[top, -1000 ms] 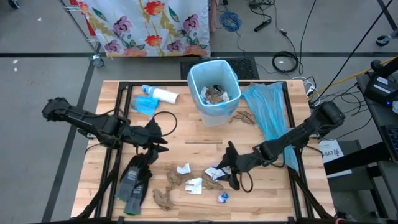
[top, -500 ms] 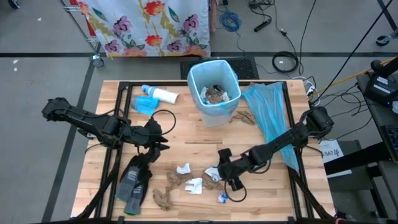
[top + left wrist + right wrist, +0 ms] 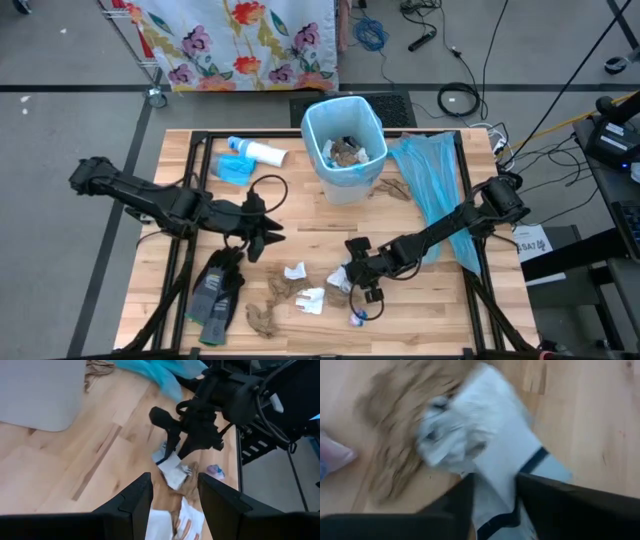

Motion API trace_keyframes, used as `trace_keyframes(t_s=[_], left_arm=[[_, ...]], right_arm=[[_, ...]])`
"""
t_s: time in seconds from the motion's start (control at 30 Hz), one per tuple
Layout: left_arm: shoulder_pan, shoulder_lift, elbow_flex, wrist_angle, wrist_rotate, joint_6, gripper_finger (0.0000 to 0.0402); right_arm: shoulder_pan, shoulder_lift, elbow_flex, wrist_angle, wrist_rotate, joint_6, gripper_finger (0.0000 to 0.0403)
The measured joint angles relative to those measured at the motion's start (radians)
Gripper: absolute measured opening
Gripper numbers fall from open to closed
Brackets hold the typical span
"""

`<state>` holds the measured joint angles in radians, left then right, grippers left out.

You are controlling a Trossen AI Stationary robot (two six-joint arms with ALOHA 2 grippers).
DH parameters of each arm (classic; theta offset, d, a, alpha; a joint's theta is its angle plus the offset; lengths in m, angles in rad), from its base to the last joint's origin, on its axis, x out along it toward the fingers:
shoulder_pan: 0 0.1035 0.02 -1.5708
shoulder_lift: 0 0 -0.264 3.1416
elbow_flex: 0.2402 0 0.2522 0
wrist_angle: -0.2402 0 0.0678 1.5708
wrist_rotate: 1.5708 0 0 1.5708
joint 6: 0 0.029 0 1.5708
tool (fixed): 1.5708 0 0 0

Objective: Place trash/remove bag and relplace
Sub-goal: Put the white paper into the trash bin

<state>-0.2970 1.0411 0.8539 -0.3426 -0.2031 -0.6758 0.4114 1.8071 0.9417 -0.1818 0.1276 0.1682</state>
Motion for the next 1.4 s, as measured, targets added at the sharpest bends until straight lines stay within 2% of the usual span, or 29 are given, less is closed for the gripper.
trace_keyframes(t_s=[0.1,0.17,0.4,0.5,0.7,0.87,1.07,1.27,1.4], left_arm=[[0.0,0.023,0.0,0.04,0.003,0.0,0.016],[0.0,0.039,0.0,0.064,0.011,0.0,0.016],[0.0,0.094,0.0,0.073,0.013,-0.001,0.016],[0.0,0.118,0.0,0.077,0.015,0.0,0.016],[0.0,0.152,0.0,0.074,0.016,0.0,0.016],[0.004,0.17,0.0,0.082,0.01,-0.012,0.016],[0.006,0.169,0.0,0.092,-0.026,-0.104,0.016],[-0.008,0.169,0.0,0.145,-0.076,-0.123,0.016],[-0.028,0.169,0.0,0.143,-0.138,-0.156,0.0159]], right_arm=[[0.0,-0.016,-0.001,-0.01,0.0,0.055,0.0034],[0.002,-0.032,-0.002,-0.021,-0.004,0.093,0.0013],[0.002,-0.176,-0.002,-0.074,0.002,0.233,0.0002],[0.003,-0.262,0.029,-0.195,0.036,0.284,0.0002],[0.0,-0.366,0.251,-0.534,0.158,0.31,0.0001],[-0.037,-0.387,0.478,-0.665,0.327,0.231,0.0001],[-0.14,-0.385,0.685,-0.666,0.48,0.068,0.0],[-0.326,-0.382,0.743,-0.597,0.478,-0.092,0.0],[-0.473,-0.371,0.743,-0.588,0.477,-0.07,0.0004]])
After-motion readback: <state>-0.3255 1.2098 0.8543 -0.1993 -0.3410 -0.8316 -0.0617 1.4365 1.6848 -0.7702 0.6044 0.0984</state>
